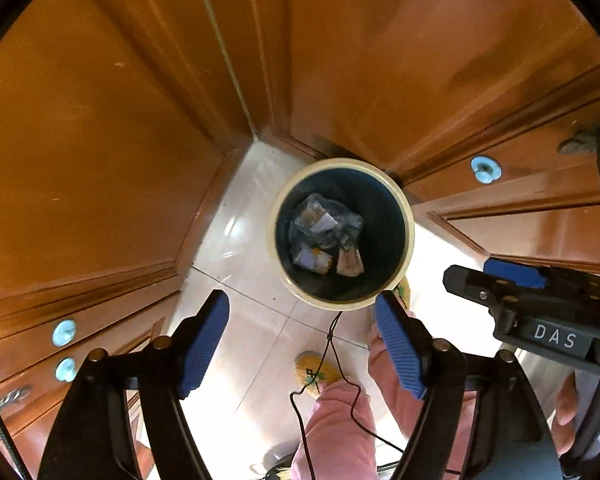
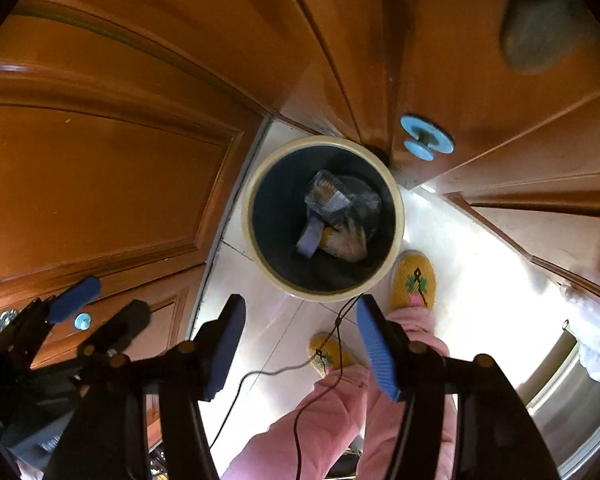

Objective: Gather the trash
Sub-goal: 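Raise both open tools back to the counter trash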

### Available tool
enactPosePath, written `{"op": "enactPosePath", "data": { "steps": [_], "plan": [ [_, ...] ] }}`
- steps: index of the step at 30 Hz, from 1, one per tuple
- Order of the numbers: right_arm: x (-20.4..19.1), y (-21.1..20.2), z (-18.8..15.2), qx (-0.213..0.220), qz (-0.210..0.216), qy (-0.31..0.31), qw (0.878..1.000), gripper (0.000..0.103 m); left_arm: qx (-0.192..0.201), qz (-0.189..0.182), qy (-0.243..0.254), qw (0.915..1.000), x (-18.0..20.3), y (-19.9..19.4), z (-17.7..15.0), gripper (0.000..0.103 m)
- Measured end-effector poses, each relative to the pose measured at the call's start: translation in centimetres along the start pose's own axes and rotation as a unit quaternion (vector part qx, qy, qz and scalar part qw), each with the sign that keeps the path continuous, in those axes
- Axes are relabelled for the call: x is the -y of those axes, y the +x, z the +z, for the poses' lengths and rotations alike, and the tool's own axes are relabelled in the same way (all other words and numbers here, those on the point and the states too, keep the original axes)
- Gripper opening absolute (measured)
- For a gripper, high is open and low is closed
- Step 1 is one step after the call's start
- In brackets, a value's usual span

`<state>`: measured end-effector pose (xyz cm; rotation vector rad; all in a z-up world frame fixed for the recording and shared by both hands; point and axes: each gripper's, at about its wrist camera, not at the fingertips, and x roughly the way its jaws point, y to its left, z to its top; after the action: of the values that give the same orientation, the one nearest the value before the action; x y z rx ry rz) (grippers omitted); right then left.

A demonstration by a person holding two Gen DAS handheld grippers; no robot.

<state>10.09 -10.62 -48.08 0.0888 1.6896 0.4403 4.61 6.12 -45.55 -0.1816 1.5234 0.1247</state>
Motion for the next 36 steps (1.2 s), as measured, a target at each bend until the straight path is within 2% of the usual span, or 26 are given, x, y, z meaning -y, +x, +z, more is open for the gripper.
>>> {"op": "enactPosePath", "data": {
  "steps": [4, 9, 17, 20, 25, 30, 36],
  "plan": [
    [-1.2, -2.7, -1.3, 0.003, 0.002, -0.01, 1.0, 0.058, 0.03, 0.006, -0.01, 0.9995, -1.1, -4.4, -0.8, 0.074],
    [-2.3, -6.6, -3.2, 0.004, 0.018, -0.022, 1.0, 0.058, 0.054, -0.005, -0.025, 0.9982, -2.0, -10.1, -2.2, 0.074],
    [-5.6, -14.8, -7.0, 0.034, 0.041, -0.066, 0.996, 0.058, 0.108, -0.017, -0.033, 0.9935, -3.3, -19.5, -4.7, 0.074],
    [-7.2, -18.5, -8.1, 0.064, 0.041, -0.085, 0.993, 0.058, 0.135, -0.017, -0.029, 0.9903, -3.5, -23.0, -5.4, 0.074],
    [-9.8, -24.5, -9.7, 0.135, 0.013, -0.13, 0.982, 0.058, 0.178, -0.027, -0.017, 0.9836, -3.7, -28.4, -6.0, 0.074],
    [-11.7, -30.8, -11.4, 0.216, -0.015, -0.167, 0.962, 0.058, 0.235, -0.025, 0.028, 0.9713, -2.9, -34.5, -6.5, 0.074],
    [-12.5, -37.4, -13.3, 0.282, -0.041, -0.19, 0.939, 0.058, 0.272, -0.038, 0.063, 0.9594, -1.8, -40.2, -5.7, 0.074]
  ]
}}
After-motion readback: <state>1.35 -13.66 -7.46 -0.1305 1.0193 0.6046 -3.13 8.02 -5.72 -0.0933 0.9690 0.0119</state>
